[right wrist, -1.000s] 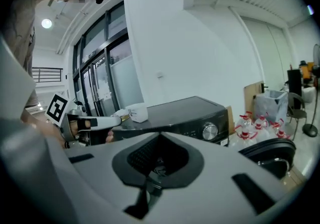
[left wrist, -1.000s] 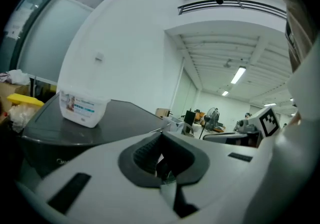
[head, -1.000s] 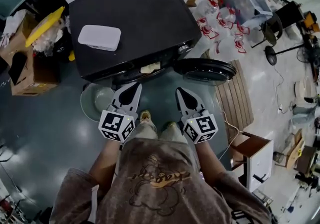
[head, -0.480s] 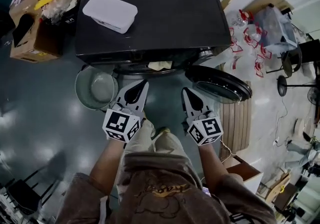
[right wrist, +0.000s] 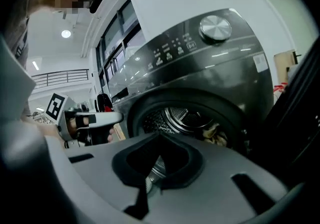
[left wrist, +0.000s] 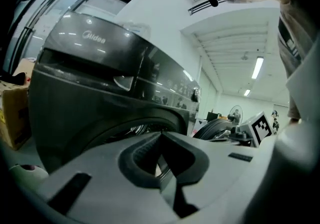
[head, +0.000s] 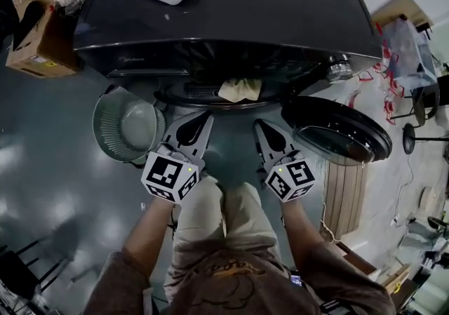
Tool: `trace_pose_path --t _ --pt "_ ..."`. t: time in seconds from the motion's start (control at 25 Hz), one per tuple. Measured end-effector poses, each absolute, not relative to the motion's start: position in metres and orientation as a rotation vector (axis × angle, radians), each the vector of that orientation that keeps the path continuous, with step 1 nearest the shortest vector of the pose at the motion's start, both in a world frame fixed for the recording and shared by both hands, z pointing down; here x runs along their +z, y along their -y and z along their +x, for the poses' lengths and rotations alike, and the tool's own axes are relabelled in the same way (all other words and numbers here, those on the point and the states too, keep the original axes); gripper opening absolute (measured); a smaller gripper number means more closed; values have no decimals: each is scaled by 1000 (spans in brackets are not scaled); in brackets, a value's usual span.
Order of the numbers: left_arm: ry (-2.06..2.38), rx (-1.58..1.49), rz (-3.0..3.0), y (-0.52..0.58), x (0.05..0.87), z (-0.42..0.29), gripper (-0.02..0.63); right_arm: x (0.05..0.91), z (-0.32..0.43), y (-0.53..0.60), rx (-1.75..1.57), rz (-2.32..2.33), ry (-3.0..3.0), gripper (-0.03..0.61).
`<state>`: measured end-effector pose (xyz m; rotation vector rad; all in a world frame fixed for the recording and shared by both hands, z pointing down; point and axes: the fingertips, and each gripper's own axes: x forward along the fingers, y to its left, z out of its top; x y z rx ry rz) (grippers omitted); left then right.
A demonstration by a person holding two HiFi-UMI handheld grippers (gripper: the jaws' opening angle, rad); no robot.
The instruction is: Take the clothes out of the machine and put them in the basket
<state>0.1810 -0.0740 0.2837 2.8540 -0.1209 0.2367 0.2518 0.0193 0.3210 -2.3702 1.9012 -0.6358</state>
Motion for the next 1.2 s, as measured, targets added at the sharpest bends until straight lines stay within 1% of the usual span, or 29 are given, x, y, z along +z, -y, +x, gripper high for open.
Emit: trace_pose_path --t 0.4,0.72,0.92,1.2 --pt "106 204 2903 93 382 197 8 410 262 -3 -510 -2348 -1974 -3" --pt "144 104 2942 92 432 209 8 465 275 -16 -412 -2343 -2006 -3" --pt "156 86 2964 81 447 211 8 482 285 -31 -371 -2348 -1990 -3" --pt "198 66 2980 76 444 215 8 477 287 -38 -323 -2344 -1983 -3"
